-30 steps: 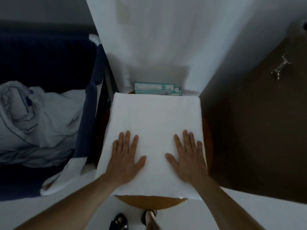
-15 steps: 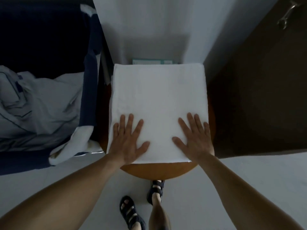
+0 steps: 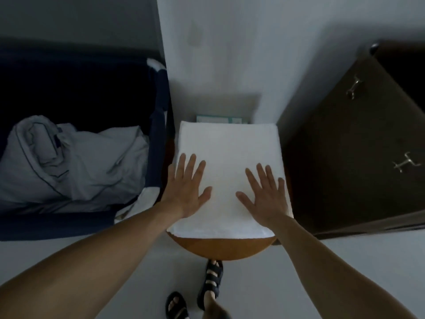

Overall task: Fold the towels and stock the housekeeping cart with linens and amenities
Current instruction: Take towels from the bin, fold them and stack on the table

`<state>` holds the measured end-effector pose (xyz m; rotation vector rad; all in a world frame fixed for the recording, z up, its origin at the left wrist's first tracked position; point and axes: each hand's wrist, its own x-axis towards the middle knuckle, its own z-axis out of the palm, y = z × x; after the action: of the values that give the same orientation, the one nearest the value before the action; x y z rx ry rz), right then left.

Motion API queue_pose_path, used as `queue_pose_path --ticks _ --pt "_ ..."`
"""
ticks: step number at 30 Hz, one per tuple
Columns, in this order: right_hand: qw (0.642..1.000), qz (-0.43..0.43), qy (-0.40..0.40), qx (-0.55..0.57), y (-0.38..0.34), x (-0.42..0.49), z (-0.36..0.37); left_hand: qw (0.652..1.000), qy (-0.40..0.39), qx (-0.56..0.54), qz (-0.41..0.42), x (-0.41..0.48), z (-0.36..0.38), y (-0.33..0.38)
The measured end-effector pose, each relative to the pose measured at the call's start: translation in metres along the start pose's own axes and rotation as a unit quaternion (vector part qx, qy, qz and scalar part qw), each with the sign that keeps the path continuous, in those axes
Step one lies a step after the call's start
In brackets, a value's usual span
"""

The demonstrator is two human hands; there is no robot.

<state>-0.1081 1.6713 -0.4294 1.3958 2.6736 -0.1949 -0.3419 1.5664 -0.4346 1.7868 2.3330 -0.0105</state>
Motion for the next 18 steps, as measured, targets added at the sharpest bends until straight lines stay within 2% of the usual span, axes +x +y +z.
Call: queue_pose_path --ticks 3,6,18 --pt "0.999 -0.031 0.018 0.008 -0.032 0.013 -0.024 0.999 0.041 0.003 -0.013 0.011 -0.042 -0.020" --pt "0.997 -0.072 0.015 0.014 -0.057 0.035 -0.043 0.998 0.042 0.003 -0.052 0.017 -0.068 -0.048" --pt "0.976 -0.207 0.034 0.059 -0.200 0.138 -0.092 0.978 0.062 -0.003 -0.198 -0.010 -0.112 -0.205"
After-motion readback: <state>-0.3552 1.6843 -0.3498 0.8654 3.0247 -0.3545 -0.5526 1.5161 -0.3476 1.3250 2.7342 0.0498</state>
